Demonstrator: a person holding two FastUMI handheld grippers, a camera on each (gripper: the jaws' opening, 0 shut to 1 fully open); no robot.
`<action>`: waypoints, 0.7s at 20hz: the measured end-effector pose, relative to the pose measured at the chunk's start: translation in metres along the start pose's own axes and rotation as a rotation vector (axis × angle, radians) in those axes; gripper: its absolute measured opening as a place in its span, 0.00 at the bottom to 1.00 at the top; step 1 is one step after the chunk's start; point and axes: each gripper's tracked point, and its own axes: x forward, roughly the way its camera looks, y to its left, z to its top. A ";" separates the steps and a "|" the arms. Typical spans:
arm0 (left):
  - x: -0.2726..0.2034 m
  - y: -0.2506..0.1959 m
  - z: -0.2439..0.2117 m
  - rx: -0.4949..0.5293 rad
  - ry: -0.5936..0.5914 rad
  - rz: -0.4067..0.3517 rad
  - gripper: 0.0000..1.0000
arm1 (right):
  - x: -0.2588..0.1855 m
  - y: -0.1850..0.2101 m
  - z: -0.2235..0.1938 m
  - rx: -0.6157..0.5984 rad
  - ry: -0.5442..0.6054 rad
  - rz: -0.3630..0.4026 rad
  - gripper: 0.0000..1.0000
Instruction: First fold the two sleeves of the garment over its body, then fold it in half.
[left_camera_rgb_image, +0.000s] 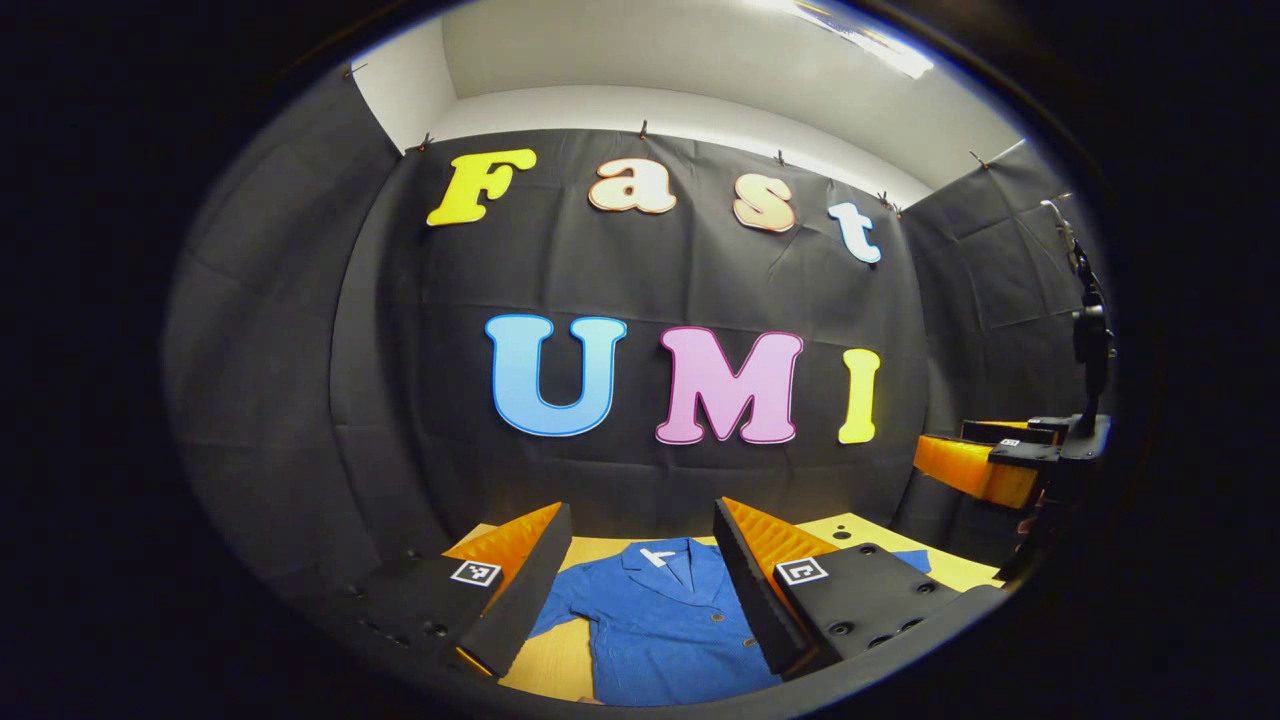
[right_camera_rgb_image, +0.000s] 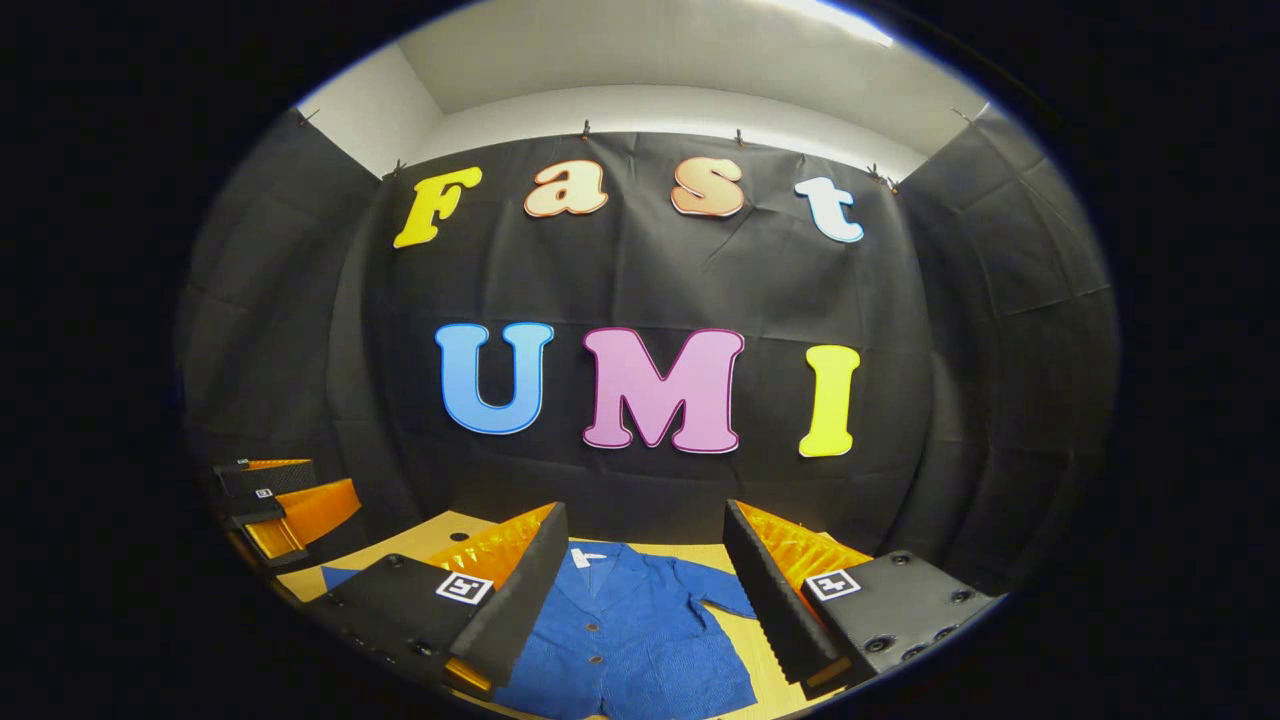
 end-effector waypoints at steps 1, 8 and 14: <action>0.000 -0.002 -0.002 0.000 0.005 -0.003 0.82 | 0.001 0.000 -0.001 -0.002 0.003 0.002 1.00; 0.005 -0.001 -0.002 0.015 0.003 0.011 0.82 | 0.009 -0.007 -0.011 -0.043 0.019 -0.003 0.98; 0.012 0.000 -0.003 0.016 0.010 0.029 0.82 | 0.020 -0.004 -0.017 -0.026 0.025 0.024 0.98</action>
